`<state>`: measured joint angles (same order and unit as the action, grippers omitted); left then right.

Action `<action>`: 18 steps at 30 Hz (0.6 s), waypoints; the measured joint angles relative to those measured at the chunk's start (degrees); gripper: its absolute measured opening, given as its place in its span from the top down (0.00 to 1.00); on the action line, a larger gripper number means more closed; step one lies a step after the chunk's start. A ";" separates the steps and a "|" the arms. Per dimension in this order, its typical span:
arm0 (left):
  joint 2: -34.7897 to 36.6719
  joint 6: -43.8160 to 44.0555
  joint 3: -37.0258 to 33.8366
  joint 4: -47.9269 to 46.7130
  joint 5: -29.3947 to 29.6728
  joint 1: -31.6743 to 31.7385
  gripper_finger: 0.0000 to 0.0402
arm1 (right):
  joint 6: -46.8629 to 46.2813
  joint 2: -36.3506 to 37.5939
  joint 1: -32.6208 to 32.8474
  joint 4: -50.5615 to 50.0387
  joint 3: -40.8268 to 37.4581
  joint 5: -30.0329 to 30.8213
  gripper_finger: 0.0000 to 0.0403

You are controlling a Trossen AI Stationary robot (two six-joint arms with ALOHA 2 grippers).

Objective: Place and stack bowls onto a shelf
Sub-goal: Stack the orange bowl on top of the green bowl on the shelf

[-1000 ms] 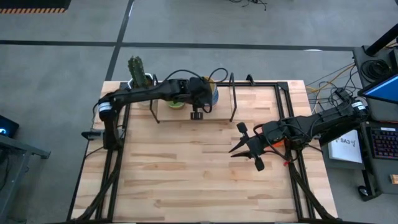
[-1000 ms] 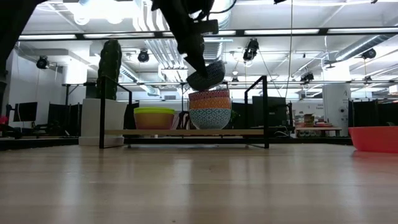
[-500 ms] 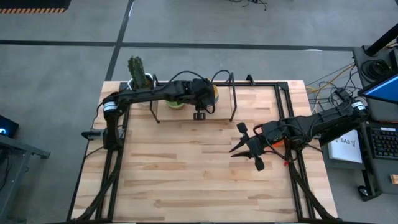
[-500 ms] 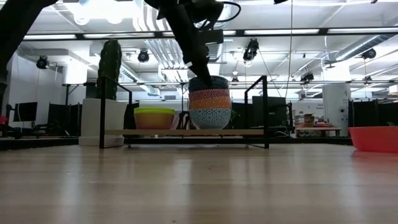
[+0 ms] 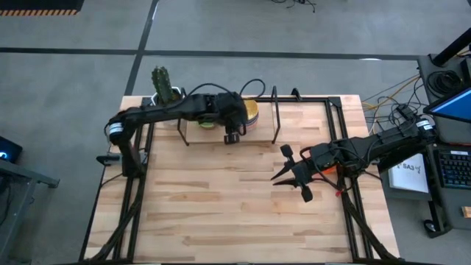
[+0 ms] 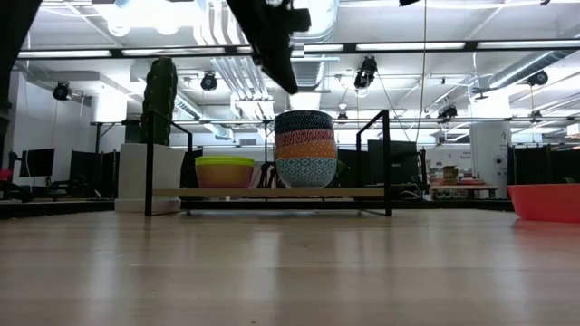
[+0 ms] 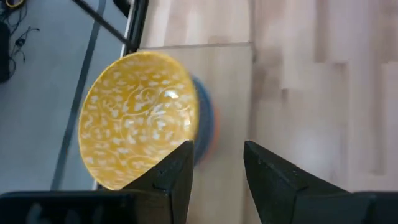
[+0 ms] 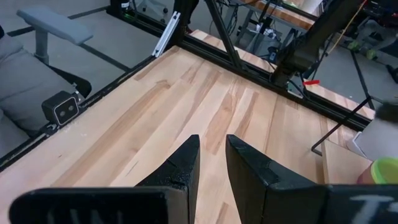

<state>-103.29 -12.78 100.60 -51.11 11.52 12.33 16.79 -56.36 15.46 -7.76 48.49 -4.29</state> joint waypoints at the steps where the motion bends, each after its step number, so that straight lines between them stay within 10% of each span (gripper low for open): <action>1: 0.76 1.01 -0.25 -0.03 -0.01 -0.84 0.69 | -0.57 0.00 -0.12 0.27 0.00 0.38 0.83; 18: 22.24 14.67 -33.48 24.50 -0.47 -21.59 0.69 | -13.32 -3.08 -4.46 -0.42 -0.84 8.00 0.83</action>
<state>-81.05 1.89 67.12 -26.60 11.05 -9.26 3.47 -59.44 11.00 -8.18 47.65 3.71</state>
